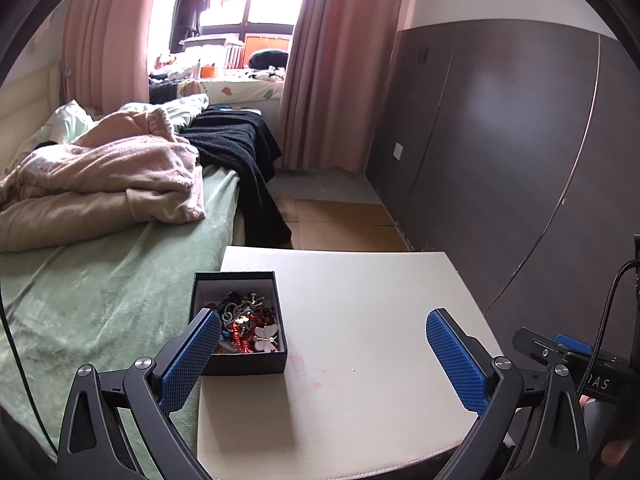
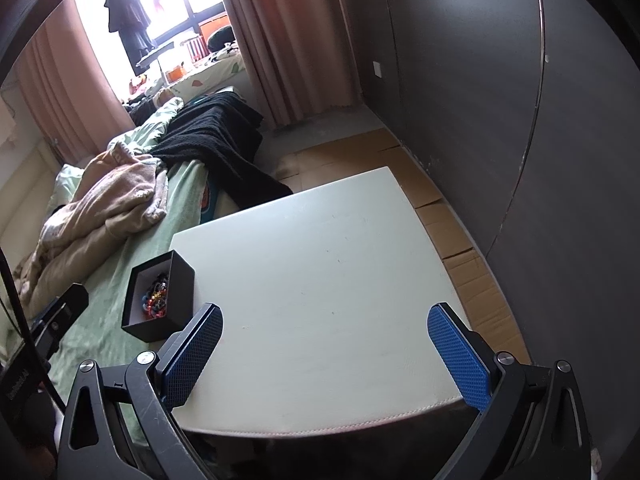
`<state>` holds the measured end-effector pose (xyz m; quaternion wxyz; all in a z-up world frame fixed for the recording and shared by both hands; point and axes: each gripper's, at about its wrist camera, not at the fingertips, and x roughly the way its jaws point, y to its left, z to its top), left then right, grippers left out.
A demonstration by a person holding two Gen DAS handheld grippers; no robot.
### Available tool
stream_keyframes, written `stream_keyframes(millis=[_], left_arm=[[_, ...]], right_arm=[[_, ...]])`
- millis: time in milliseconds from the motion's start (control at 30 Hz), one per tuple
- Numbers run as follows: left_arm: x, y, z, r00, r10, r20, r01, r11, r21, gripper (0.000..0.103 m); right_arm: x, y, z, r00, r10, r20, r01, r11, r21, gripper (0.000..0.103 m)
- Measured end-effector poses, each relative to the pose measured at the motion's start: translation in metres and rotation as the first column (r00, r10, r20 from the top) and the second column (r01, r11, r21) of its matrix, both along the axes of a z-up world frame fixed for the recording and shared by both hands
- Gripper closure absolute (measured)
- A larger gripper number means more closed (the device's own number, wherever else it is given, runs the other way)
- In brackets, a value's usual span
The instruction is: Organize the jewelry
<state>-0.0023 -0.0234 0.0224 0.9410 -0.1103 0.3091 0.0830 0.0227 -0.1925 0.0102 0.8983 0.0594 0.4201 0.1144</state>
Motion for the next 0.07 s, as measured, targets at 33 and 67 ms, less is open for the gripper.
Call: stream_keyframes(millis=[33, 67], left_arm=[[0.0007, 0.0, -0.0003, 1.0, -0.003, -0.002, 0.003, 1.0, 0.001, 0.001], [0.0019, -0.0003, -0.0007, 1.0, -0.005, -0.005, 0.005, 1.0, 0.001, 0.001]], right_arm=[[0.0007, -0.0001, 0.0001, 1.0, 0.001, -0.001, -0.001, 1.0, 0.0, 0.0], [0.0011, 0.0008, -0.0004, 1.0, 0.004, -0.002, -0.004, 1.0, -0.002, 0.0]])
